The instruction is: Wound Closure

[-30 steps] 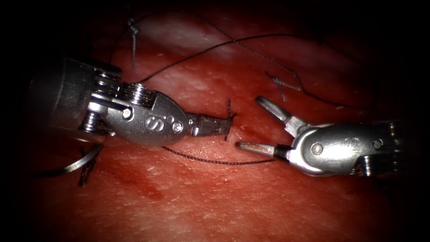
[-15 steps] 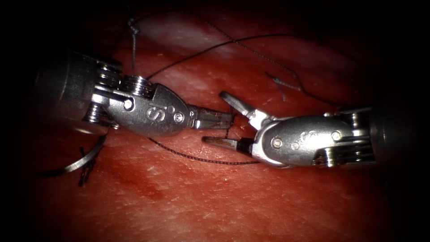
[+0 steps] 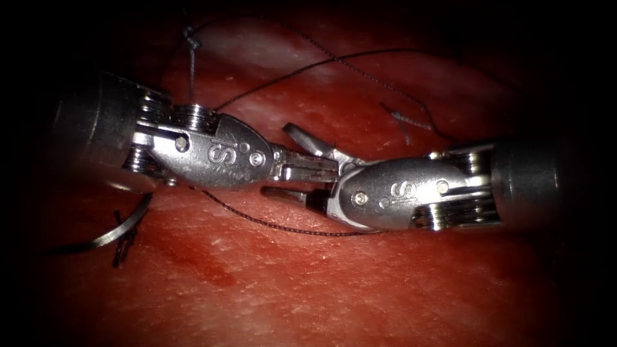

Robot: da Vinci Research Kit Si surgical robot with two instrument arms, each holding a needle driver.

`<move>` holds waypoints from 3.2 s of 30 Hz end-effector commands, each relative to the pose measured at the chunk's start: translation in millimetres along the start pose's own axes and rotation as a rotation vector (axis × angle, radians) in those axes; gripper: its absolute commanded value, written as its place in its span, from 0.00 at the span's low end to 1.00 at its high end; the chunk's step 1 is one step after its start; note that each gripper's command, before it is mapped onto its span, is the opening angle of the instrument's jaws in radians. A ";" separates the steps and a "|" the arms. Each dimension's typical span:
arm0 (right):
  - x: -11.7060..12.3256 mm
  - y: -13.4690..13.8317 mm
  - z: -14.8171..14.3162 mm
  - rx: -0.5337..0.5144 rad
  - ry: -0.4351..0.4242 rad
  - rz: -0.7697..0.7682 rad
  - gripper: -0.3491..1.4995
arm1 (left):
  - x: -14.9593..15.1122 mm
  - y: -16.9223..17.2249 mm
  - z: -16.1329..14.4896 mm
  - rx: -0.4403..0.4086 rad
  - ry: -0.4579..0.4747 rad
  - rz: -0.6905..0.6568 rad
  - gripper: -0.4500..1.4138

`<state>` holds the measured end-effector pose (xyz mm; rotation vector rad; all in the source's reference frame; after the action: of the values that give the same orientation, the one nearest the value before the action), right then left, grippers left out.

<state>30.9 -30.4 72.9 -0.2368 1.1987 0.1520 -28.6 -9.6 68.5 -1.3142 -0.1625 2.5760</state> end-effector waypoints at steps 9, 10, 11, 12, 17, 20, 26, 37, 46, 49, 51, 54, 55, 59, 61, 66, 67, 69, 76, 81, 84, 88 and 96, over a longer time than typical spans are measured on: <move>0.1 0.1 1.0 -0.018 0.016 0.003 0.48 | -1.1 0.3 1.2 -0.021 0.019 -0.030 0.00; 0.1 0.1 1.0 -0.018 0.016 0.003 0.46 | -1.1 0.3 1.2 -0.023 0.020 -0.034 0.00; 0.2 0.1 1.1 -0.019 0.015 0.003 0.45 | -1.1 0.4 1.1 -0.025 0.022 -0.039 0.00; 0.2 0.1 1.3 -0.020 0.014 0.003 0.44 | -1.1 0.4 1.1 -0.027 0.023 -0.044 0.00; 0.3 -0.3 1.9 -0.026 0.015 0.001 0.00 | -1.2 0.5 0.9 -0.032 0.040 -0.054 0.00; 0.1 -1.0 2.2 -0.019 -0.001 0.009 0.00 | -1.2 0.4 0.8 -0.031 0.053 -0.052 0.00; 0.7 -0.6 1.5 -0.029 -0.034 0.006 0.00 | -1.2 0.6 0.6 -0.037 0.062 -0.053 0.00; 0.3 0.7 1.5 -0.085 -0.026 0.086 0.99 | -1.6 0.2 -0.7 -0.048 0.068 -0.060 0.00; 0.2 -0.2 1.0 -0.079 -0.024 0.092 0.99 | -3.1 0.4 -1.9 -0.060 0.078 -0.080 0.00; 0.3 -0.3 1.0 -0.075 -0.024 0.092 0.99 | -3.2 0.3 -2.0 -0.059 0.077 -0.079 0.00; 0.4 -0.3 1.2 -0.076 -0.025 0.093 0.99 | -3.1 0.3 -1.9 -0.058 0.077 -0.080 0.00; 0.6 -0.2 1.7 -0.079 -0.027 0.095 0.99 | -3.0 0.3 -1.6 -0.056 0.076 -0.081 0.00; 0.6 -0.1 1.9 -0.080 -0.028 0.078 0.99 | -2.9 0.3 -1.5 -0.055 0.076 -0.082 0.00; 0.7 0.0 3.1 -0.085 -0.035 0.032 0.99 | -2.7 0.4 -1.3 -0.053 0.075 -0.083 0.00; 0.8 -0.1 3.6 -0.085 -0.039 0.009 0.98 | -2.8 0.5 -1.4 -0.054 0.075 -0.083 0.00; 0.6 -0.6 4.5 -0.082 -0.051 -0.013 0.95 | -2.9 0.7 -1.7 -0.056 0.076 -0.081 0.00; 0.5 -0.7 4.5 -0.081 -0.050 -0.026 0.91 | -2.8 0.8 -1.7 -0.057 0.076 -0.081 0.00; 0.4 -1.2 4.2 -0.079 -0.049 -0.054 0.45 | -2.8 1.0 -1.8 -0.057 0.077 -0.081 0.00; 0.5 -1.5 4.0 -0.090 -0.201 -0.111 0.00 | -2.7 1.6 -2.1 -0.060 0.077 -0.080 0.00; 1.3 -0.1 3.5 -0.079 -0.144 -0.076 0.94 | -2.8 1.4 -2.4 -0.064 0.079 -0.079 0.00; 2.6 0.4 1.3 -0.116 -0.091 -0.048 0.99 | -2.9 1.1 -3.0 -0.059 0.074 -0.078 0.00; 3.6 0.3 -1.6 -0.115 -0.101 -0.043 0.99 | -3.4 1.0 -4.1 -0.047 0.064 -0.076 0.00; 3.0 0.3 -7.7 -0.132 -0.133 -0.014 0.96 | -4.5 0.1 -5.8 -0.011 0.048 -0.085 0.00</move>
<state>24.4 -31.8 66.9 -0.3479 1.0512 0.2336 -20.8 -10.6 68.2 -1.3353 -0.2127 2.4732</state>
